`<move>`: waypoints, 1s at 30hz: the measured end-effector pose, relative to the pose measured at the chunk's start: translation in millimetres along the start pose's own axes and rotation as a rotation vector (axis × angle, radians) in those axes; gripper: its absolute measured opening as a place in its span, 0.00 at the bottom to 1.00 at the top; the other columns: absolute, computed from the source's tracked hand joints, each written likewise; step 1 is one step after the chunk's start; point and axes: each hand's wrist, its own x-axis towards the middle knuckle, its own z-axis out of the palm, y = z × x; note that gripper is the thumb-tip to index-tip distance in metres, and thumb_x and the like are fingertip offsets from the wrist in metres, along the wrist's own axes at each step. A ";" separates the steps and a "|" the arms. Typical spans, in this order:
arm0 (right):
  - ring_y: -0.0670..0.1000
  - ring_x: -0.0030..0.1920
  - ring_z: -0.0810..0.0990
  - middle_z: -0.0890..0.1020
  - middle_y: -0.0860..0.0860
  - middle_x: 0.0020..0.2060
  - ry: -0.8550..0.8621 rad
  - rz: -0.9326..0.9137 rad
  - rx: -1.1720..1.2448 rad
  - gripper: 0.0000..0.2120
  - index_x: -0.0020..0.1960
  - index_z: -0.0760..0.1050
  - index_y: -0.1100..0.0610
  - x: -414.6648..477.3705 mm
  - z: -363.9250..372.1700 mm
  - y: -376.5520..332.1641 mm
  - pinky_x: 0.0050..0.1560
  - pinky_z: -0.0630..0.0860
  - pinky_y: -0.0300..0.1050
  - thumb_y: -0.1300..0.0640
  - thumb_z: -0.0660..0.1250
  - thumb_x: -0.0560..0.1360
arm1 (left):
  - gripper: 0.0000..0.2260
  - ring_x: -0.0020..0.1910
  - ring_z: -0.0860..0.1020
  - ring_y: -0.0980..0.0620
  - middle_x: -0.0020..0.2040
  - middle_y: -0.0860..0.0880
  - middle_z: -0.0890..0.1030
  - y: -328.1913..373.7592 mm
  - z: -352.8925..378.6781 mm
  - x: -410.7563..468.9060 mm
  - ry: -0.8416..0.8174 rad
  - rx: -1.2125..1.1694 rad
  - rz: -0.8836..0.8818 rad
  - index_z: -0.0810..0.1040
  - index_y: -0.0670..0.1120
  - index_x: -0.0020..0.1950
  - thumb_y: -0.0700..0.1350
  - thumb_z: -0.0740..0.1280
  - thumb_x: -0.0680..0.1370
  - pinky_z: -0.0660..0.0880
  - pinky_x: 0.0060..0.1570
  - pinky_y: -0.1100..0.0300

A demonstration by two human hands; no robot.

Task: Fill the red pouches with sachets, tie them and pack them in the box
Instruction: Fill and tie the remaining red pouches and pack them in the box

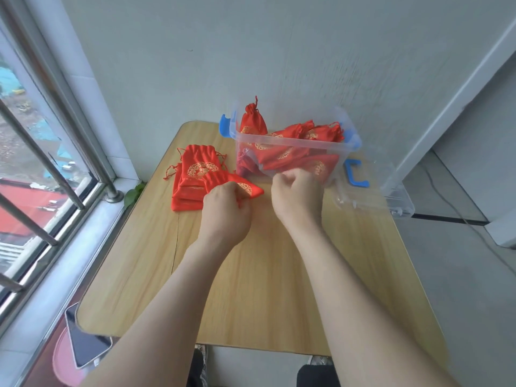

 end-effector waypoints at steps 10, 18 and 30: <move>0.51 0.39 0.76 0.86 0.55 0.39 -0.184 0.531 0.295 0.08 0.48 0.83 0.67 -31.7 -35.1 47.9 0.39 0.73 0.44 0.68 0.68 0.71 | 0.04 0.44 0.85 0.55 0.43 0.53 0.88 21.6 -6.9 -43.9 -0.684 -0.176 -0.018 0.87 0.50 0.45 0.40 0.74 0.76 0.81 0.48 0.59; 0.47 0.42 0.85 0.86 0.46 0.42 -0.203 0.387 0.412 0.20 0.53 0.80 0.47 -37.9 -53.8 40.0 0.31 0.76 0.34 0.70 0.62 0.76 | 0.15 0.39 0.79 0.44 0.42 0.45 0.81 34.6 18.2 -24.8 -0.289 -0.227 -0.454 0.77 0.41 0.46 0.52 0.61 0.83 0.79 0.42 0.50; 0.51 0.38 0.82 0.82 0.42 0.32 -0.236 0.191 0.349 0.15 0.47 0.82 0.52 -12.8 -54.7 40.7 0.39 0.78 0.47 0.66 0.60 0.73 | 0.15 0.27 0.71 0.55 0.47 0.51 0.86 51.8 21.8 1.2 -0.147 -0.810 -0.520 0.85 0.46 0.56 0.56 0.67 0.85 0.73 0.32 0.59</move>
